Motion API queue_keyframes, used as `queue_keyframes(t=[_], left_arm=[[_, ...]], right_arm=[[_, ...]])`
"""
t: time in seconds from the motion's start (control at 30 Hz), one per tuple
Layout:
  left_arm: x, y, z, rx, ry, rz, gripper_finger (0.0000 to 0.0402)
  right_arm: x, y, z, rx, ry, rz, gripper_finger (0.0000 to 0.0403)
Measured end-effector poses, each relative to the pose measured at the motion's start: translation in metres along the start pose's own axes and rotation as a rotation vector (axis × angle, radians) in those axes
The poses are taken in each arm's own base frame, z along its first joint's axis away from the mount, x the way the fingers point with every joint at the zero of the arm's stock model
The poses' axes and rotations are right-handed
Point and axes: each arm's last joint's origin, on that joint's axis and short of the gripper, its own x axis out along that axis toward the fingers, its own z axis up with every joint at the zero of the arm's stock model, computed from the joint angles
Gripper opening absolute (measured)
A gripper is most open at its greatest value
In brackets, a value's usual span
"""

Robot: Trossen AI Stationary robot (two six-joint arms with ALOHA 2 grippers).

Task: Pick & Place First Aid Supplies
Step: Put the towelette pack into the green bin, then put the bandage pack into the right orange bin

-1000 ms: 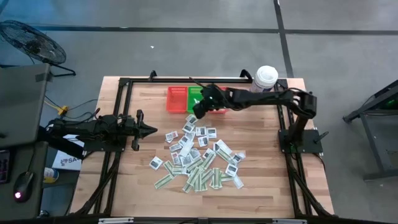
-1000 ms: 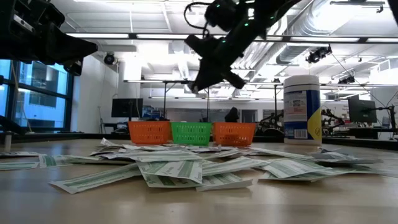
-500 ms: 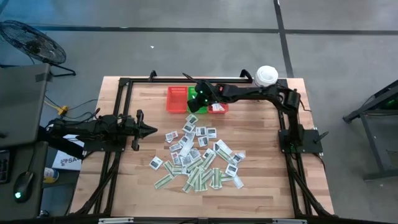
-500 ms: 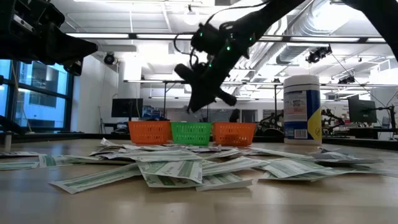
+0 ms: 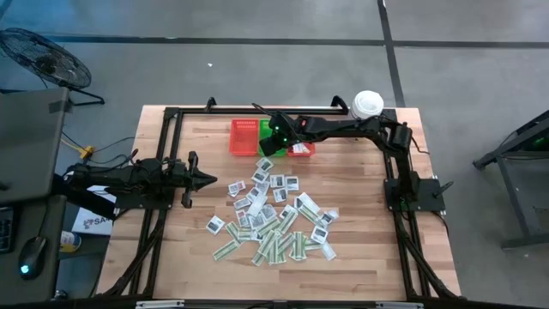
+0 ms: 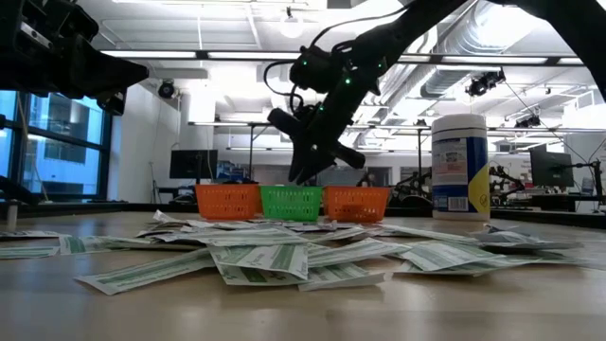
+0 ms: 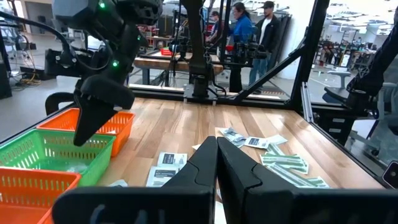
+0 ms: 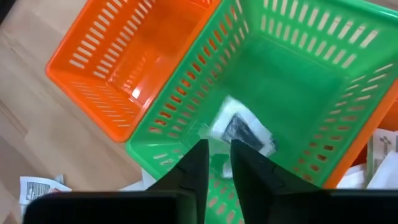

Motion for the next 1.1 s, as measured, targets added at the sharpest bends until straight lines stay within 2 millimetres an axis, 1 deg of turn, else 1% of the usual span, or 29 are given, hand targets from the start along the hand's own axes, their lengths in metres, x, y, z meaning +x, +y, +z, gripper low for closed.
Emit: queue_keyframes(t=[0.23, 0.3, 0.4, 0.53, 0.8, 1.0, 1.1], left_arm=[[0.000, 0.000, 0.000, 0.000, 0.000, 0.000, 0.0001], [0.000, 0.000, 0.000, 0.000, 0.000, 0.000, 0.0001], [0.000, 0.000, 0.000, 0.000, 0.000, 0.000, 0.0001], [0.000, 0.000, 0.000, 0.000, 0.000, -0.001, 0.0001], [0.000, 0.000, 0.000, 0.000, 0.000, 0.000, 0.0001], [0.000, 0.000, 0.000, 0.000, 0.000, -0.001, 0.0001], [0.000, 0.000, 0.000, 0.000, 0.000, -0.001, 0.0001]], right_arm=[[0.000, 0.001, 0.000, 0.000, 0.007, 0.013, 0.0095], [-0.003, 0.002, 0.000, -0.003, 0.017, 0.030, 0.0102], [-0.012, 0.007, 0.000, -0.012, 0.028, 0.060, 0.0112], [-0.030, 0.015, -0.004, -0.066, 0.055, 0.080, 0.0122], [-0.059, 0.030, -0.027, -0.185, 0.156, 0.062, 0.0124], [-0.075, 0.037, -0.054, -0.247, 0.223, 0.056, 0.0124], [-0.080, 0.038, -0.072, -0.277, 0.250, 0.058, 0.0124]])
